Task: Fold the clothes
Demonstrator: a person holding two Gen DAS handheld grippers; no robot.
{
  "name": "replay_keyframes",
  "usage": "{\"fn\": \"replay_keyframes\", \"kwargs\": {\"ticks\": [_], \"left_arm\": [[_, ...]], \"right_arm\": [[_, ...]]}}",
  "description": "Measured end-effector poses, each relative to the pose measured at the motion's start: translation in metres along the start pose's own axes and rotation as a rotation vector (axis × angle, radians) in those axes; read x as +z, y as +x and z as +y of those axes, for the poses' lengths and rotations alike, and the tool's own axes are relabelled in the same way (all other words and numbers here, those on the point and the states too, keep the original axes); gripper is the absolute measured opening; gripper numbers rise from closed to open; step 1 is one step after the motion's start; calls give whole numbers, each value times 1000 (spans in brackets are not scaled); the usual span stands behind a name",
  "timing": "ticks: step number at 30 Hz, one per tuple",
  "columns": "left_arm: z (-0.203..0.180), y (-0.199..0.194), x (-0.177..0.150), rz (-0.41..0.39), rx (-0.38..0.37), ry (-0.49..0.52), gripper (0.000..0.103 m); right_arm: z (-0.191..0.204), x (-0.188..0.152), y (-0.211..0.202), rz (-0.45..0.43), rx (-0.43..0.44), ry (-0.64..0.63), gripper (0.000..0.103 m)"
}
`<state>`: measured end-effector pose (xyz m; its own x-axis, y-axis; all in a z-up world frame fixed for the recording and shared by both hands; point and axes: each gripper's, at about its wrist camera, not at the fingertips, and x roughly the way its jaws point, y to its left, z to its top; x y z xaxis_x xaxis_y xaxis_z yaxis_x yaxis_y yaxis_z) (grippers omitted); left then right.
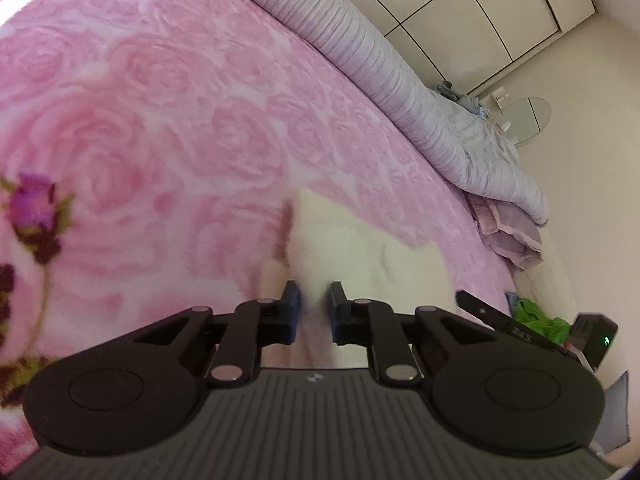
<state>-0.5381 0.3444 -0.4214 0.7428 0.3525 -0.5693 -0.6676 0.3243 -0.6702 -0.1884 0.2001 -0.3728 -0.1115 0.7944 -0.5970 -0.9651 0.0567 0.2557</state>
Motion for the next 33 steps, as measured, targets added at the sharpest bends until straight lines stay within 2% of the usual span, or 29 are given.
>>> {"fn": "replay_keyframes", "kwargs": {"ticks": [3,5,8,9,11,12,14,16,18,19,22,26,29,31,33], "left_arm": [[11,-4,-5,-17,-7,-35,15],[3,-14,0,-45,28,-10,14],[-29,-33,14,-153,113,113,11],[-40,-35,19,-172,100,137,11],[-58,-24,25,-136,41,171,11],[-66,-12,27,-95,16,190,11],[-79,17,25,-16,8,248,11],[-84,48,19,44,68,310,8],[-82,64,11,44,147,377,7],[-76,65,9,30,157,374,3],[-55,59,9,6,124,288,3],[-50,55,6,-15,118,276,3],[-54,47,9,-21,124,272,3],[-57,30,8,-43,125,274,2],[-61,-1,-3,-69,104,266,5]], "right_arm": [[-6,-9,29,83,-33,3,15],[-11,-7,21,63,-15,21,15],[-9,3,5,21,2,-14,15],[-6,7,0,-3,15,-41,15],[5,12,4,-5,76,-101,15],[12,13,8,4,108,-135,15],[25,12,26,38,147,-218,15],[35,8,44,69,187,-276,15],[38,7,62,86,188,-302,15],[37,6,67,86,182,-302,15],[21,11,75,54,127,-230,8],[-11,10,75,35,-44,-63,9],[-36,6,63,58,-79,23,9],[-36,-1,27,14,-54,25,9],[-36,-9,-10,-32,-28,26,9]]}}
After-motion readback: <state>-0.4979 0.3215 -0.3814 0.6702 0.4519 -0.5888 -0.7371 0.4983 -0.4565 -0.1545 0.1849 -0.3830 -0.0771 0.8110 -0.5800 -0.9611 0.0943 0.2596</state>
